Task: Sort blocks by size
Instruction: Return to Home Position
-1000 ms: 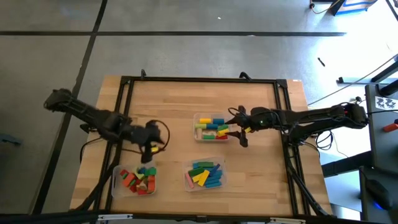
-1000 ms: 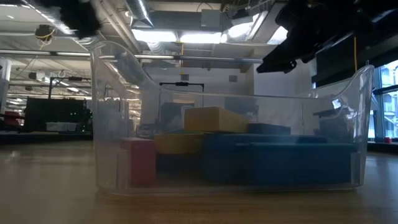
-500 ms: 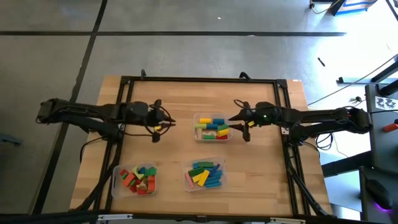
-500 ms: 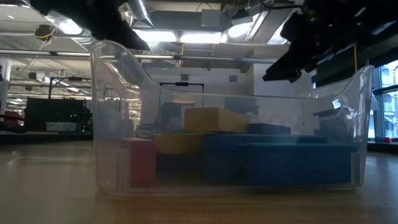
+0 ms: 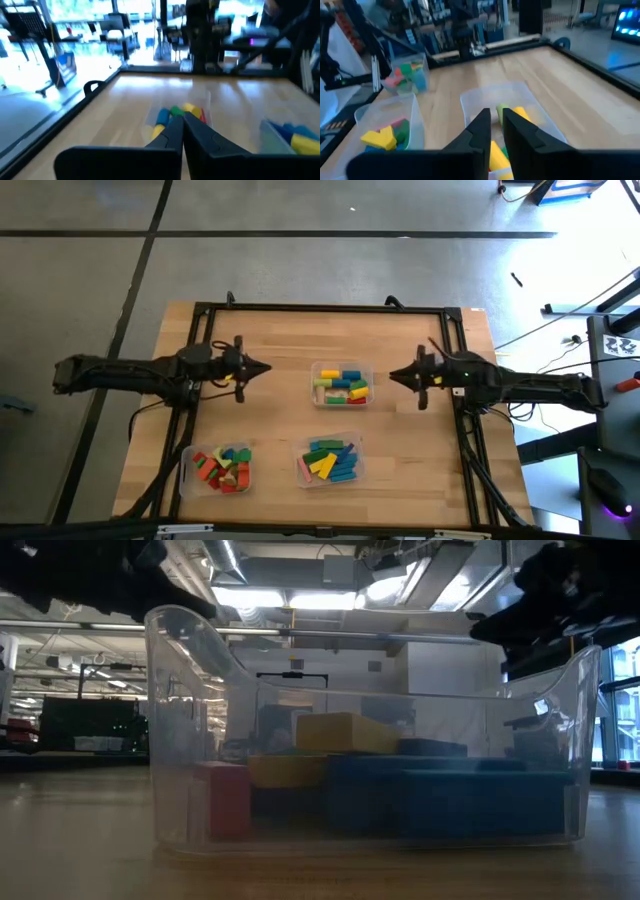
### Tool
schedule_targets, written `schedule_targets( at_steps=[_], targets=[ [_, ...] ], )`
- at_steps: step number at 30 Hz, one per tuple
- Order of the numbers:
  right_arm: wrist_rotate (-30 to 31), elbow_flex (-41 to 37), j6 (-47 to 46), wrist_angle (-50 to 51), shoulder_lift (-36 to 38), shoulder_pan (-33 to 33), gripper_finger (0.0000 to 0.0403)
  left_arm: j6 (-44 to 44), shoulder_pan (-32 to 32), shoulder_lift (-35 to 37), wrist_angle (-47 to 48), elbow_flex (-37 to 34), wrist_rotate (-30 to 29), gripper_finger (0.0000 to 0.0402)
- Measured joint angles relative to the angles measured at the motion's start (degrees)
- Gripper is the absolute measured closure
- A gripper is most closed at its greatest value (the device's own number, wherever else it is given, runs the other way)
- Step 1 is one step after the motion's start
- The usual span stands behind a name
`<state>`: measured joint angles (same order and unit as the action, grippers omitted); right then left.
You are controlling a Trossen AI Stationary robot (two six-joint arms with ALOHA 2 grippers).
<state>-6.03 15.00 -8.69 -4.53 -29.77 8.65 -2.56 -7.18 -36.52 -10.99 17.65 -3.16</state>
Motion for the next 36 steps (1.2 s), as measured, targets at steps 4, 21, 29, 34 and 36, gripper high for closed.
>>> schedule_targets(
  at_steps=[4, 21, 29, 34, 36],
  targets=[
    [0.44, -3.82, -0.21, -1.43, 6.41, 0.01, 0.0364, 1.68, 0.04, 2.84, -6.30, -5.11, 0.02, 0.0396],
    [0.43, -14.02, -1.59, -1.20, 20.05, 0.02, 0.0394, 4.21, -0.02, 15.63, -4.14, -13.06, -1.19, 0.0399],
    [0.42, -14.15, -1.51, -3.82, 20.84, 0.00, 0.0394, 4.01, -0.55, 22.64, 0.00, -14.67, -3.45, 0.0400],
    [0.42, -14.18, -1.50, -2.87, 20.82, 0.00, 0.0393, 4.47, -1.37, 27.87, 6.41, -14.67, -3.61, 0.0397],
    [0.42, -14.20, -1.51, -2.84, 20.82, 0.00, 0.0393, 5.45, -1.44, 30.33, 7.98, -14.67, -3.62, 0.0397]
  ],
)
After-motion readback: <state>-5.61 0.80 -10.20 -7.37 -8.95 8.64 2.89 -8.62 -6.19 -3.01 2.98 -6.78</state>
